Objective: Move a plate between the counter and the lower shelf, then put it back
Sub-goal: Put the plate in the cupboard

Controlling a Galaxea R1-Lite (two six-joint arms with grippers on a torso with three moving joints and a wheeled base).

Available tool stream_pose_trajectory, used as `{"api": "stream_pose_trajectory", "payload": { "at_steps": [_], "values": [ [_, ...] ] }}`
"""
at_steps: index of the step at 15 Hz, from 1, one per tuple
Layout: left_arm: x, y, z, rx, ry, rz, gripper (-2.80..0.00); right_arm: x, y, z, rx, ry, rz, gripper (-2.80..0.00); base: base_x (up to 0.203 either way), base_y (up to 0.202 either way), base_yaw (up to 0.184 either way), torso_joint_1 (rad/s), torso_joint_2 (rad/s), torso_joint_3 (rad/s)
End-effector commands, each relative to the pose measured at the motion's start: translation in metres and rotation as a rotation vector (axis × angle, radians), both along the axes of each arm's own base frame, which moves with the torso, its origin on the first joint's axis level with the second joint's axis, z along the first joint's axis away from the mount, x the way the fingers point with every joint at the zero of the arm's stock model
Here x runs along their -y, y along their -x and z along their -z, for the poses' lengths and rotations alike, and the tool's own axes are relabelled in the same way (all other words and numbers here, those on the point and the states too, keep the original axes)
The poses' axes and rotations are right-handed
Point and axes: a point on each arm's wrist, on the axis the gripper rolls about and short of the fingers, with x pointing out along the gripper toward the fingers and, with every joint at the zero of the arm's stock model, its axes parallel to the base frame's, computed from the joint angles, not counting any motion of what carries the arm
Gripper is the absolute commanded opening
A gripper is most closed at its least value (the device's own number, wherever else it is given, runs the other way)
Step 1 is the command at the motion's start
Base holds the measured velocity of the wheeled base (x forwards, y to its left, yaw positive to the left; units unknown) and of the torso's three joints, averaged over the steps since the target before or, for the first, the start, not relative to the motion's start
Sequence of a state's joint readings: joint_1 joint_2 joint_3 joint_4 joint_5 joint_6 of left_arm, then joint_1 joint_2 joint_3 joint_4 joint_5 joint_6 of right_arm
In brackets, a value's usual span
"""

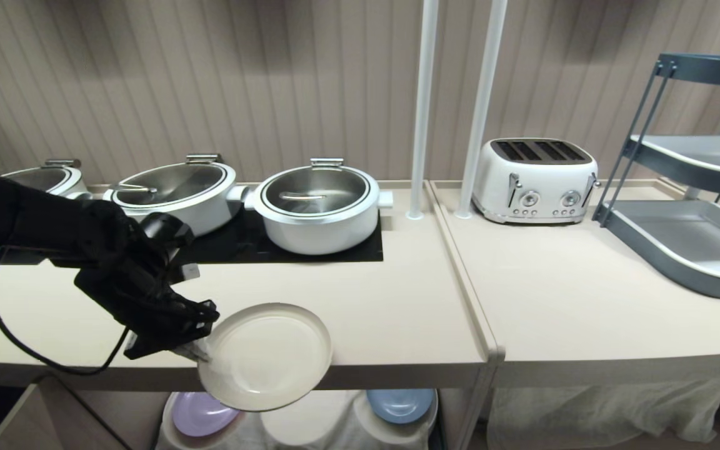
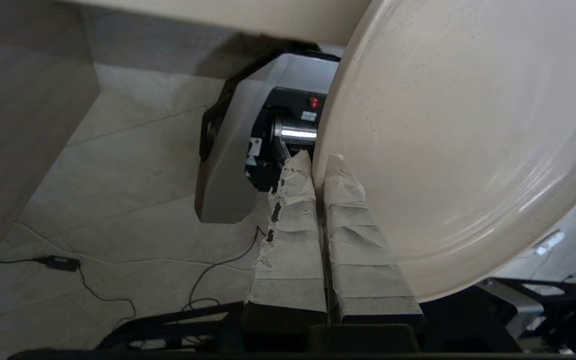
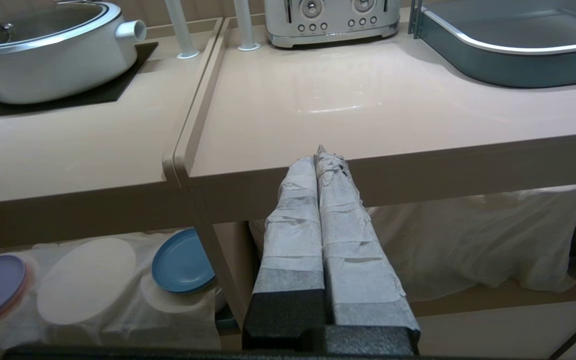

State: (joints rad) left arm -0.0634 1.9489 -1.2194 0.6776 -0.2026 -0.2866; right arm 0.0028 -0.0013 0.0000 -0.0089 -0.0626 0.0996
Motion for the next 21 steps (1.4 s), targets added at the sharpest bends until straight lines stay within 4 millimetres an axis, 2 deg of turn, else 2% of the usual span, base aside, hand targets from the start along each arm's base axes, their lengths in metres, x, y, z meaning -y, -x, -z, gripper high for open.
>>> {"api": "stream_pose_trajectory", "payload": {
  "at_steps": [1,9,15,21],
  "values": [
    [-0.002,0.022,-0.014,0.023,0.015,-0.005,-2.80,0.000,0.000,0.000,-0.001,-0.002,0.000,-2.80,0.000,0.000,0.000,0.000,0.00,0.000],
    [-0.007,0.102,-0.031,0.036,0.085,0.008,-2.80,0.000,0.000,0.000,-0.001,-0.002,0.000,-2.80,0.000,0.000,0.000,0.000,0.00,0.000],
    [-0.010,0.173,-0.019,0.032,0.077,0.080,-2.80,0.000,0.000,0.000,-0.001,-0.002,0.000,-2.80,0.000,0.000,0.000,0.000,0.00,0.000],
    [-0.011,0.206,-0.008,0.021,0.078,0.104,-2.80,0.000,0.000,0.000,-0.001,0.000,0.000,-2.80,0.000,0.000,0.000,0.000,0.00,0.000]
  ]
}}
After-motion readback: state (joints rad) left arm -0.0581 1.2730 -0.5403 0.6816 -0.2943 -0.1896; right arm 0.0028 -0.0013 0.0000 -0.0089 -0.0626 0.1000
